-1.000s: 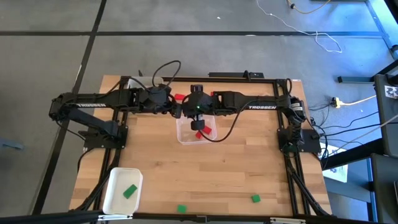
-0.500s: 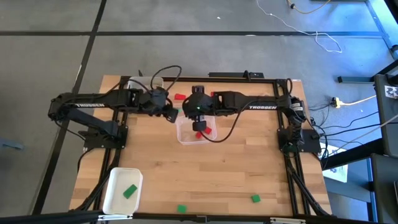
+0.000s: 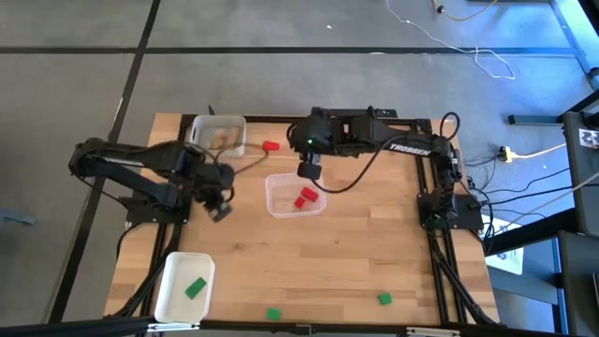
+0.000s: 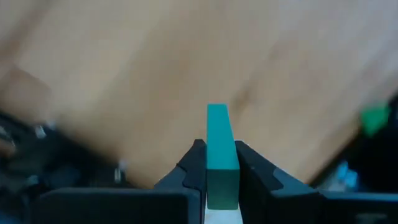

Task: Sort & place blocks by color
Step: Put the green block into the white bin

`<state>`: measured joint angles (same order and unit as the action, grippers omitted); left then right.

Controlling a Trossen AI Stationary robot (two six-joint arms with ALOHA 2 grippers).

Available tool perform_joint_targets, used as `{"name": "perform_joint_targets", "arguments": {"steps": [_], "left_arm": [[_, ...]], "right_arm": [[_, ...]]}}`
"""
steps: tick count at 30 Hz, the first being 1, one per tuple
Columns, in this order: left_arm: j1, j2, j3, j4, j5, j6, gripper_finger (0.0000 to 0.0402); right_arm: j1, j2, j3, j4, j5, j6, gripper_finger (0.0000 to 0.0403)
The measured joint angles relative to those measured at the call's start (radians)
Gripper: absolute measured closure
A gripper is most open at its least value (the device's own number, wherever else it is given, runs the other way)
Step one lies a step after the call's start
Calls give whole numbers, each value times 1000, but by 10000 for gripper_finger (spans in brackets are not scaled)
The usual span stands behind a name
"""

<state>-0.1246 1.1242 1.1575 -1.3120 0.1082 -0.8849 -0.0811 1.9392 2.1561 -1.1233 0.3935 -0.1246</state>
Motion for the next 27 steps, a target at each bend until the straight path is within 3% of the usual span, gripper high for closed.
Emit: {"name": "perform_joint_targets", "arguments": {"steps": [2, 6, 12, 15, 22, 27], "left_arm": [[-57, 3, -2, -37, 52, -2, 356], [-173, 2, -18, -27, 130, -75, 356], [-381, 1, -67, 25, 265, -309, 357], [-477, 1, -111, 136, 273, -436, 357], [-663, 10, -283, 484, 186, -689, 357], [-734, 44, -377, 626, 173, -788, 357]], "right_arm": [[-12, 0, 19, -36, -36, 17, 238], [-36, 1, 27, -78, -227, 14, 238], [-60, 2, 28, -115, -564, -26, 238], [-61, 2, 28, -114, -668, -59, 238], [-61, 2, 28, -114, -710, -66, 238], [-61, 2, 28, -114, -710, -64, 238]]}}
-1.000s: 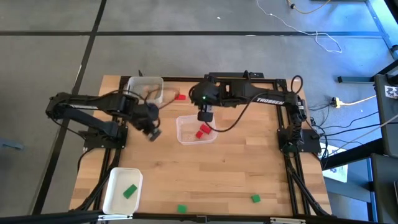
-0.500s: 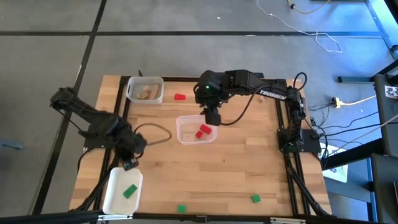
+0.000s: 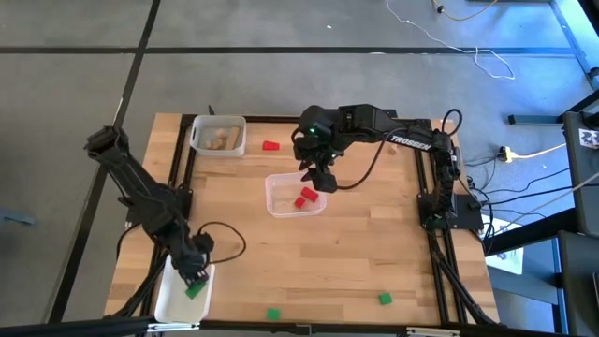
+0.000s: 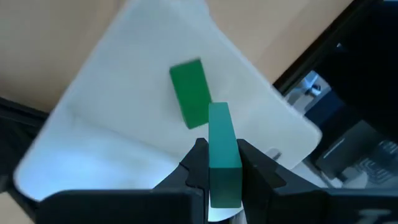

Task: Sort & place blocks by color
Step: Put the green block into the white bin

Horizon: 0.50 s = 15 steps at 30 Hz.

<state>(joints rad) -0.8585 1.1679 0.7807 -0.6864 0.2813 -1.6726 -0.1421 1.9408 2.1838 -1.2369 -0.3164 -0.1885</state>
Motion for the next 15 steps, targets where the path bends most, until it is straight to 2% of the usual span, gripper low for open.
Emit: {"name": "perform_joint_targets", "arguments": {"steps": [5, 11, 15], "left_arm": [[-19, 21, -38, 55, -1, -36, 356], [-19, 24, -39, 48, -1, -44, 318], [-19, 24, -39, 48, -2, -45, 314]], "right_arm": [[0, 0, 0, 0, 0, 2, 238], [0, 0, 0, -8, 0, 4, 238], [0, 0, 0, -9, 0, 4, 238]]}}
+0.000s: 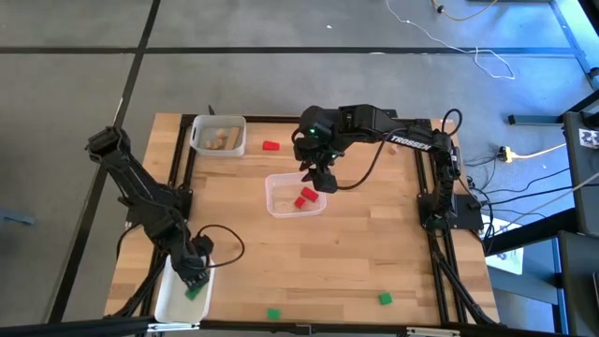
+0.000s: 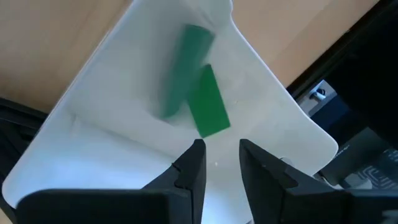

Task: Sort & place blocks by color
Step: Put the green block into the white bin, then put the red block into the transparent bin

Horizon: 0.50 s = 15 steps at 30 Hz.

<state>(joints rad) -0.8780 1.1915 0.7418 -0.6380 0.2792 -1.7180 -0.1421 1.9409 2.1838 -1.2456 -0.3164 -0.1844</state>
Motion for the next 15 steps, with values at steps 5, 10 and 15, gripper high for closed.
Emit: {"name": "perform_joint_targets", "arguments": {"steps": [5, 10, 15], "left_arm": [[0, 0, 0, 4, 0, -1, 313], [0, -5, 41, 4, -75, 34, 312], [1, -36, 130, -1, -243, 122, 311]], "right_arm": [[0, 0, 0, -6, 0, 0, 238], [0, 0, 0, -29, -42, -28, 238], [2, 0, 0, -79, -206, -35, 238]]}}
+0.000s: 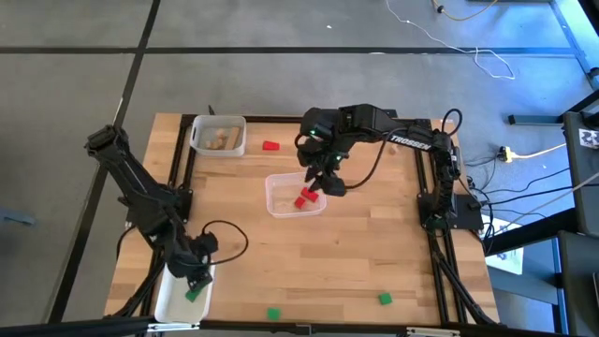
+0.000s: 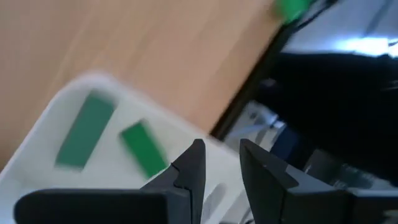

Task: Sort & place blocks by color
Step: Put the red block into the transparent bin

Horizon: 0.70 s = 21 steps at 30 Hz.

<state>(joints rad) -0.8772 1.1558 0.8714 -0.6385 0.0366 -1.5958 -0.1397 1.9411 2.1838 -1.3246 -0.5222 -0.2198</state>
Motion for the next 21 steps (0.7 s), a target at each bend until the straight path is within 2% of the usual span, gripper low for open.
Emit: {"name": "perform_joint_targets", "arguments": {"steps": [3, 8, 15, 21], "left_arm": [[0, -6, 47, -6, -112, 76, 311], [5, -4, 103, -35, -246, 235, 311], [83, 3, 111, -74, -262, 378, 311], [137, 3, 111, -88, -262, 465, 311]], "right_arm": [[6, 0, 0, -23, -58, -24, 237], [19, 0, 0, -73, -83, -51, 237], [39, 0, 0, -238, -83, -51, 237], [46, -36, 0, -246, -76, -8, 237]]}}
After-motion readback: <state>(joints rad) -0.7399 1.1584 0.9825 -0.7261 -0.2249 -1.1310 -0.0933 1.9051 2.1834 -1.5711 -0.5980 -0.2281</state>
